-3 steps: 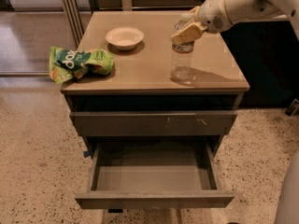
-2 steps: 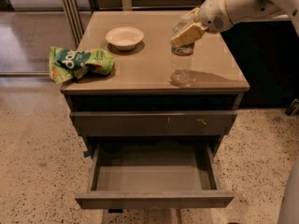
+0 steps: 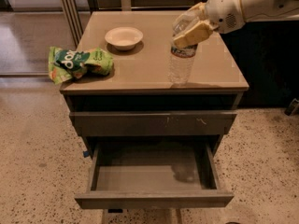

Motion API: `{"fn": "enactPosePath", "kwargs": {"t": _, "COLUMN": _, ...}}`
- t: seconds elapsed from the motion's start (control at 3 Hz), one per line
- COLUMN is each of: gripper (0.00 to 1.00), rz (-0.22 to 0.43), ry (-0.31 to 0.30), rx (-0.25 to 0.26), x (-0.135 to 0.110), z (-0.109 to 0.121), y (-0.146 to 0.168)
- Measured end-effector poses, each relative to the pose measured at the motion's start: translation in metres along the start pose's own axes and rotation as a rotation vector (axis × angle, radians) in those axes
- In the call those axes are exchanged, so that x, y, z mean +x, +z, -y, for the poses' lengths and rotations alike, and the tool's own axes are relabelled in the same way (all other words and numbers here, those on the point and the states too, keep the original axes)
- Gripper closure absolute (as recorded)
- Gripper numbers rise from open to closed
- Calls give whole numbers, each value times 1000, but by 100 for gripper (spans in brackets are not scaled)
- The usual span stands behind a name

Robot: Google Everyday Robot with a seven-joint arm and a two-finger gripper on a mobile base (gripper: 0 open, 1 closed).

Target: Place water bottle into middle drawer

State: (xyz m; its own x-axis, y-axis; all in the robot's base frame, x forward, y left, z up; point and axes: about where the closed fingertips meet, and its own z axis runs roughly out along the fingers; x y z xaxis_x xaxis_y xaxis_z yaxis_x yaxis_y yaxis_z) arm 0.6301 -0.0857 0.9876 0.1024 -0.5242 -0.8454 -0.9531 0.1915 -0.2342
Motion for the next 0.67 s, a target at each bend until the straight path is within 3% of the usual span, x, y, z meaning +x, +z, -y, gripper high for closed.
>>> {"fn": "enactPosePath", "kwargs": {"t": 0.33, "gripper": 100, "rz": 86, "ry": -13, "rx": -109, "x": -26, "z": -49, "y": -17}}
{"fn": "enactPosePath", "kwargs": {"t": 0.67, "gripper": 100, "rz": 99, "ry": -11, "rx": -132, "x": -30, "z": -55, "y": -17}}
